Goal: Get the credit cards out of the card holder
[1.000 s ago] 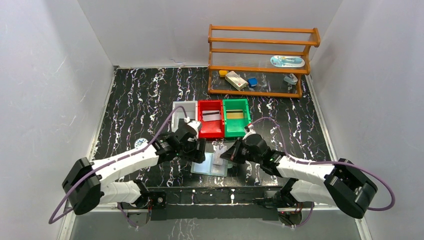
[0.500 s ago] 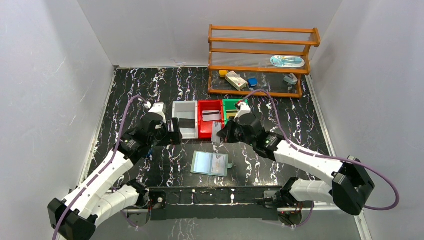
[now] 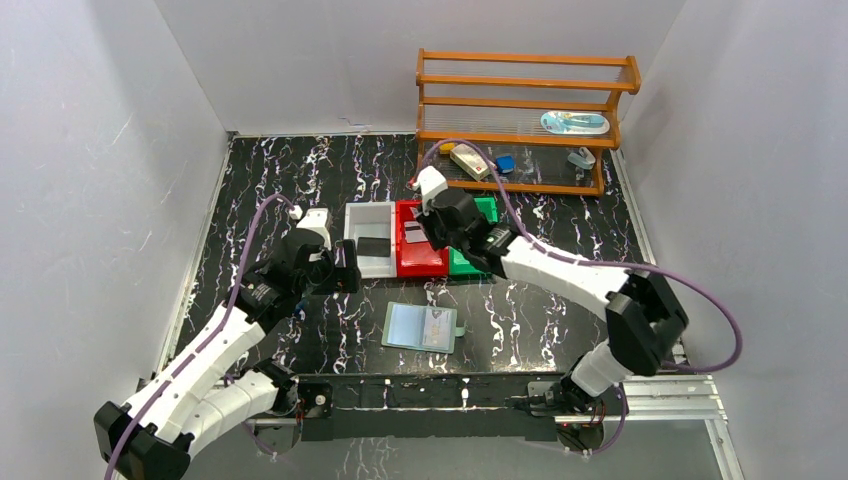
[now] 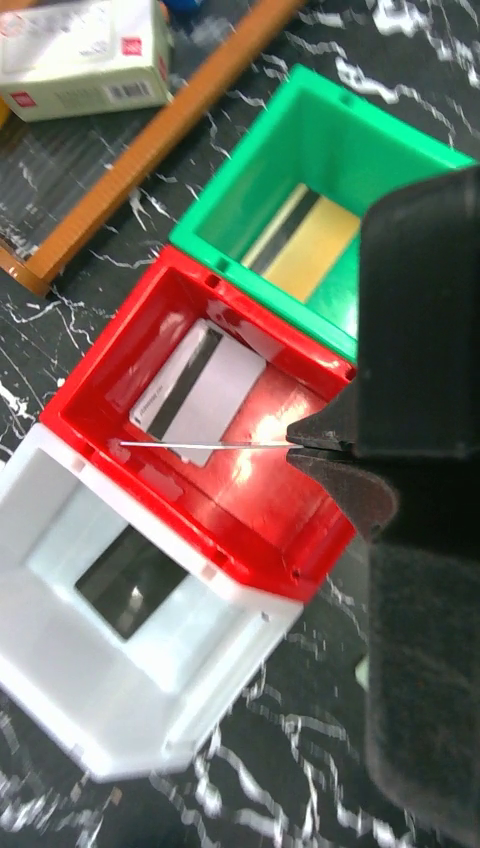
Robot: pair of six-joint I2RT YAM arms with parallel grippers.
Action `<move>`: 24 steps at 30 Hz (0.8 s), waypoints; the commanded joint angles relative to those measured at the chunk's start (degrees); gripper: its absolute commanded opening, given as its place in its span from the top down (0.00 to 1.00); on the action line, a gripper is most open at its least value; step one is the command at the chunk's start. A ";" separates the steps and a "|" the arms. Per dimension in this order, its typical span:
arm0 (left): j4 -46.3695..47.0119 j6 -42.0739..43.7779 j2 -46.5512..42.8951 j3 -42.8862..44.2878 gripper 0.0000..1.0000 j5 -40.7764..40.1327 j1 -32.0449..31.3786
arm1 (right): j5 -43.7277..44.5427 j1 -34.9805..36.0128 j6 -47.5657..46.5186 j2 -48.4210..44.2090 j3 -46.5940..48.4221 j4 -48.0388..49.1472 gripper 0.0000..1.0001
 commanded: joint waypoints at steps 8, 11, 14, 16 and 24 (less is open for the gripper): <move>-0.07 0.33 -3.50 -0.10 0.02 -5.52 0.22 | 5.88 0.06 -29.72 15.44 13.01 -5.18 1.00; -0.12 0.24 -3.75 -0.15 0.02 -5.81 0.23 | 6.64 0.12 -33.67 18.51 14.31 -5.16 1.00; -0.15 0.15 -3.77 -0.11 0.02 -6.05 0.22 | 7.77 0.14 -36.36 21.09 15.36 -4.31 1.00; -0.17 0.15 -3.76 -0.16 0.02 -6.20 0.26 | 8.93 0.07 -37.47 22.78 15.98 -3.95 1.00; -0.44 0.06 -4.25 -0.11 0.02 -6.64 0.22 | 10.10 0.18 -42.71 26.00 15.88 -2.82 1.00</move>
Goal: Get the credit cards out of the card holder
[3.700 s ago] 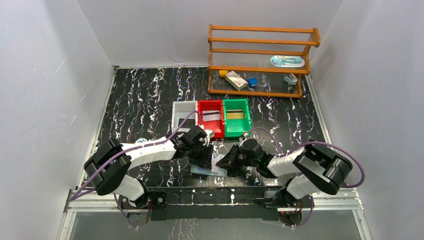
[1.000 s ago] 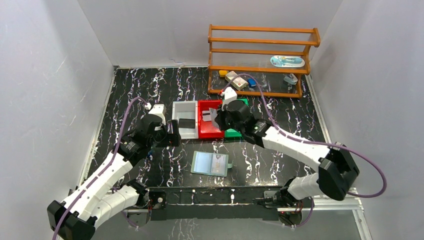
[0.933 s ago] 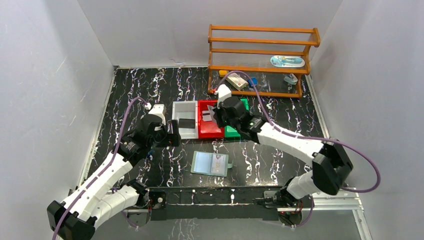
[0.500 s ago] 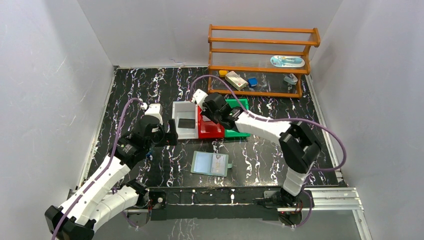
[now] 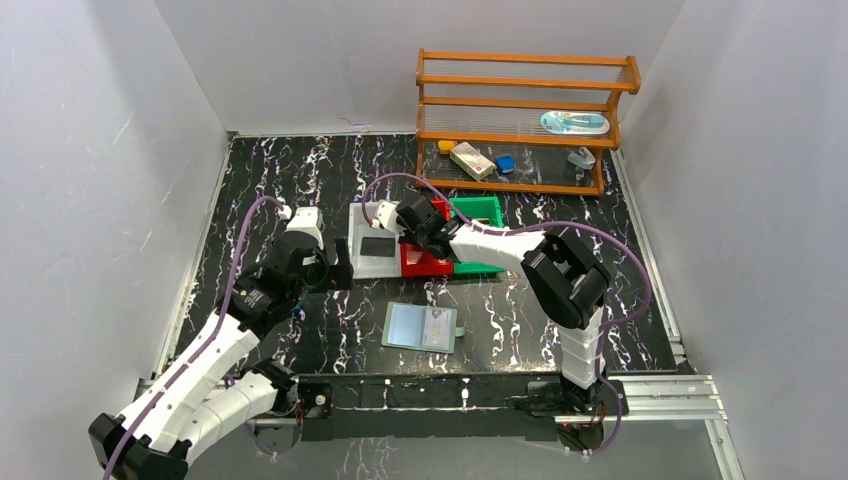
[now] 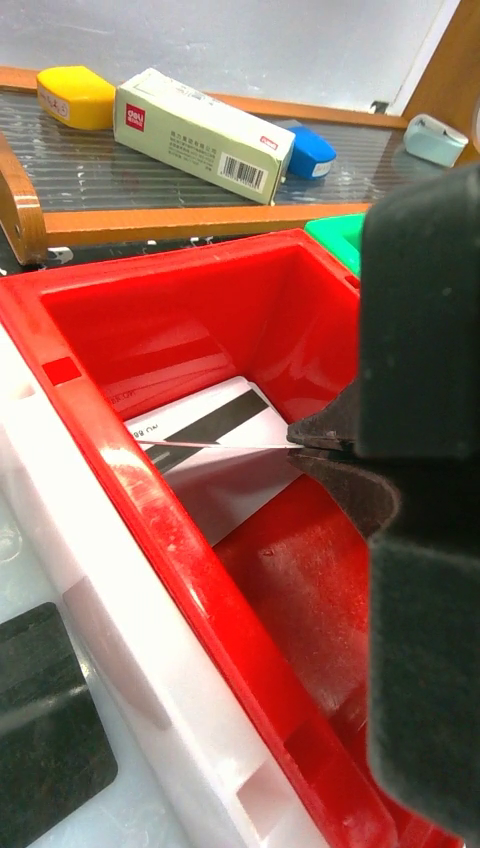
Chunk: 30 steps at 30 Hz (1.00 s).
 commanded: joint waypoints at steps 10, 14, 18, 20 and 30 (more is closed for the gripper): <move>-0.33 -0.06 -1.31 -0.09 0.02 -1.57 0.24 | 2.86 0.17 -10.99 1.13 -0.79 7.94 0.98; -0.32 0.02 -1.22 -0.10 0.01 -1.63 0.24 | 1.87 0.18 -12.71 1.98 -1.75 9.13 0.95; -0.39 0.02 -1.22 -0.12 0.02 -1.76 0.24 | 1.43 0.15 -13.68 2.33 -2.25 7.96 0.88; -0.36 0.01 -1.26 -0.22 0.02 -1.83 0.26 | 1.15 0.18 -13.30 1.60 -2.43 7.17 0.85; -0.44 0.01 -0.69 -0.17 0.02 -1.44 0.27 | 0.51 0.08 -10.69 -3.77 -5.00 7.77 0.56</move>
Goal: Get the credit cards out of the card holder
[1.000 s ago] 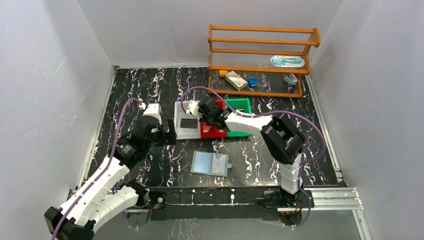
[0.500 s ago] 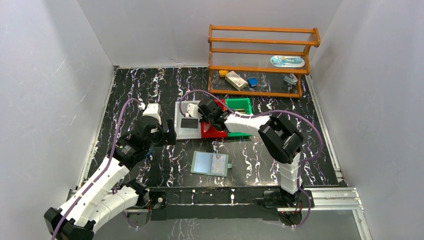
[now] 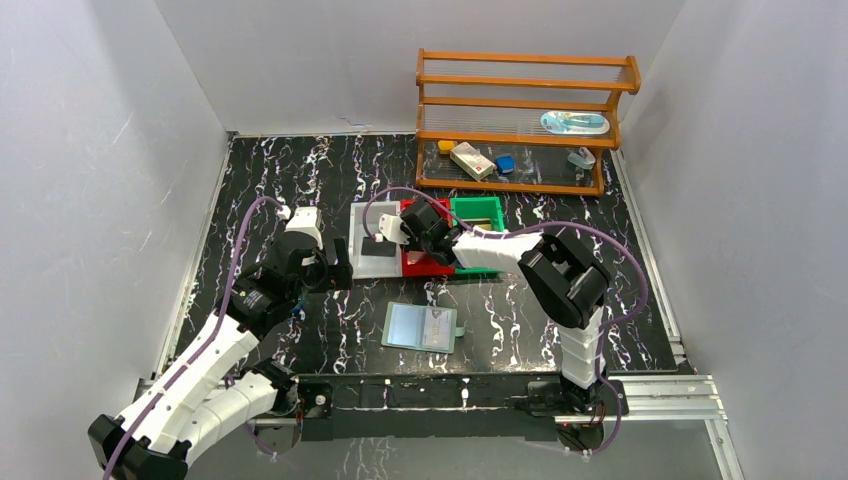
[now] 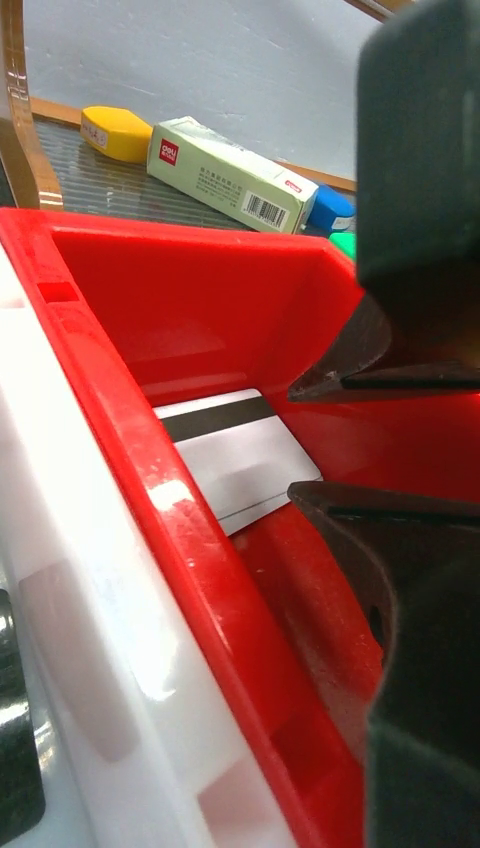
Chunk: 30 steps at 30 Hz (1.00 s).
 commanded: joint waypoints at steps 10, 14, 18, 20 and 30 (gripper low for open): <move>-0.38 0.06 -0.21 -0.12 0.02 -0.96 0.30 | -0.61 0.09 17.53 -16.98 -2.82 3.83 0.50; -0.28 0.06 -0.08 -0.09 0.02 -0.64 0.31 | -0.10 0.11 37.58 -25.26 -6.83 3.60 0.30; -0.23 0.06 0.43 -0.10 0.02 -0.42 0.35 | -2.08 0.15 55.85 -31.32 -11.08 0.13 0.26; -0.30 0.06 0.85 -0.18 0.02 -0.63 0.33 | -3.64 0.10 63.77 -33.04 -11.50 -4.08 0.26; -0.41 -1.88 2.77 -1.43 0.02 -5.95 0.23 | -9.30 0.11 103.25 -36.43 -21.69 -12.15 0.29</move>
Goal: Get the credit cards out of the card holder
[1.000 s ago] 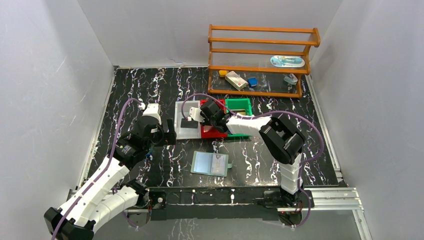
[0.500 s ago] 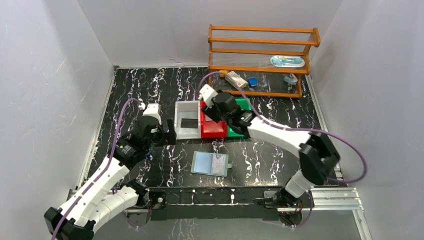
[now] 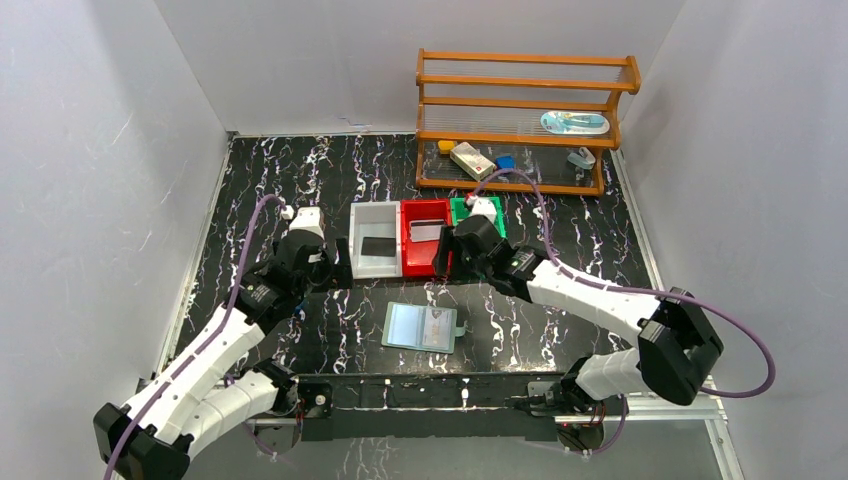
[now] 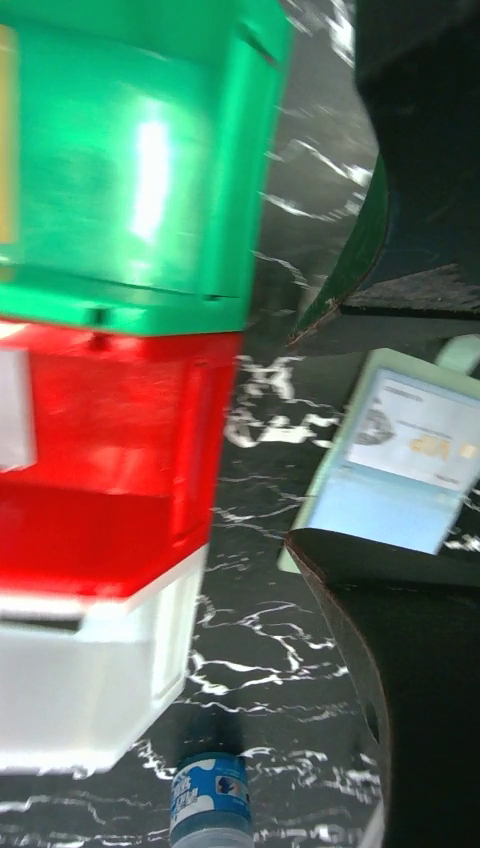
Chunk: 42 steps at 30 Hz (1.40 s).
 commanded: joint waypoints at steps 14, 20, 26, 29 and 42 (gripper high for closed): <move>1.44 -0.01 1.96 -1.44 0.02 -0.40 0.23 | -16.04 0.77 24.85 5.17 0.35 -6.19 0.32; 4.22 0.25 2.32 -2.38 0.02 6.75 0.26 | -17.18 0.82 25.27 3.31 -1.39 -5.47 0.35; 7.26 -3.87 5.50 -0.17 0.05 22.40 0.27 | -20.32 1.02 25.48 3.83 -2.50 -2.88 0.42; 10.15 -6.67 7.82 -0.95 0.08 30.16 0.22 | -22.46 1.53 24.88 5.55 -2.05 -2.91 0.48; 14.95 -7.94 15.77 -2.87 0.20 45.88 -0.53 | -16.70 6.52 30.96 0.66 -7.34 -12.81 0.49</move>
